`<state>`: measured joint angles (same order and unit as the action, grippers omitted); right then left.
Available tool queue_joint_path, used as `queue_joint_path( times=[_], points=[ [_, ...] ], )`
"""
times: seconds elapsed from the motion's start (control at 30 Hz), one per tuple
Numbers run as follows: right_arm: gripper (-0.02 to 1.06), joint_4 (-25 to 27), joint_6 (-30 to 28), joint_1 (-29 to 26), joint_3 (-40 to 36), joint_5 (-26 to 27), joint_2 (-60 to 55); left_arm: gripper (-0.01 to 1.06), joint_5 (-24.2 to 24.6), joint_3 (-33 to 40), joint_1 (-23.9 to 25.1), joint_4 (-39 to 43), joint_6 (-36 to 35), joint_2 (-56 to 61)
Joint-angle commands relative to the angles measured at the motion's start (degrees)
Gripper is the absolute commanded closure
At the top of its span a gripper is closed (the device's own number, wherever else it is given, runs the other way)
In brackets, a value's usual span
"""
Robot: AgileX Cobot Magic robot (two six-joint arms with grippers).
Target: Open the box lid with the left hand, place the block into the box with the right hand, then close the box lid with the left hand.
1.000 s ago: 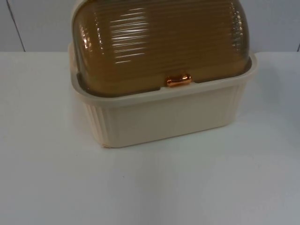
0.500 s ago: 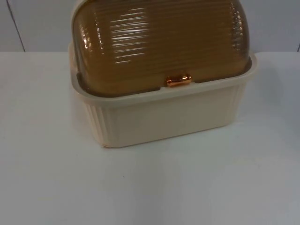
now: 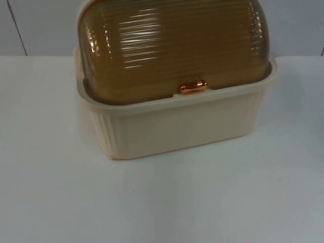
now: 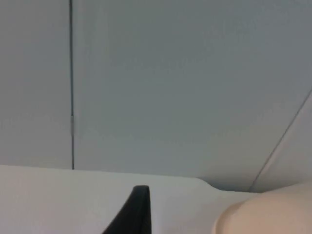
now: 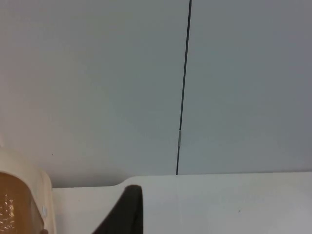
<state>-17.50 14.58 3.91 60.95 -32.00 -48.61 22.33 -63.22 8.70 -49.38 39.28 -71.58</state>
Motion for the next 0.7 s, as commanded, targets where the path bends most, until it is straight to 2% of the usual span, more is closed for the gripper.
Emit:
queue_joint_path(
  times=[0.0,0.07,0.13,0.2,0.27,0.37,0.43,0.53,0.63,0.67],
  points=[
    [-0.01,-0.1,1.8,0.1,0.0,0.6,0.8,0.01,3.1,0.2,0.7,3.6,-1.6,1.2],
    [-0.01,-0.2,2.8,0.1,0.0,-0.5,0.8,0.01,3.5,0.5,0.7,5.6,-3.8,1.5],
    [-0.01,-0.8,2.5,0.1,-0.4,-5.0,0.6,0.01,2.7,2.4,0.7,11.1,-11.1,3.2],
    [-0.01,-0.8,2.9,0.1,-1.1,-6.6,0.4,0.01,2.1,3.7,0.7,13.7,-12.2,4.4],
    [-0.01,-0.4,4.8,0.1,-5.1,-8.6,0.9,0.01,1.7,6.9,0.7,16.7,-13.2,8.0],
    [-0.01,-0.4,6.5,0.1,-8.0,-8.4,2.8,0.01,2.1,9.5,0.5,20.6,-14.2,13.4],
    [-0.01,-0.5,7.0,0.1,-10.0,-8.3,5.1,0.01,5.7,9.6,-0.8,21.9,-14.2,16.7],
    [-0.01,-2.0,7.0,0.1,-10.7,-8.3,8.3,0.01,7.1,9.6,-2.3,21.9,-14.3,20.4],
    [-0.01,-7.9,7.0,0.1,-10.7,-6.9,13.8,0.01,6.5,9.6,-3.0,21.9,-15.6,28.4],
    [-0.01,-9.2,7.0,0.1,-10.7,-6.8,15.9,0.01,5.8,9.6,-2.6,23.1,-18.8,31.5]
  ],
)
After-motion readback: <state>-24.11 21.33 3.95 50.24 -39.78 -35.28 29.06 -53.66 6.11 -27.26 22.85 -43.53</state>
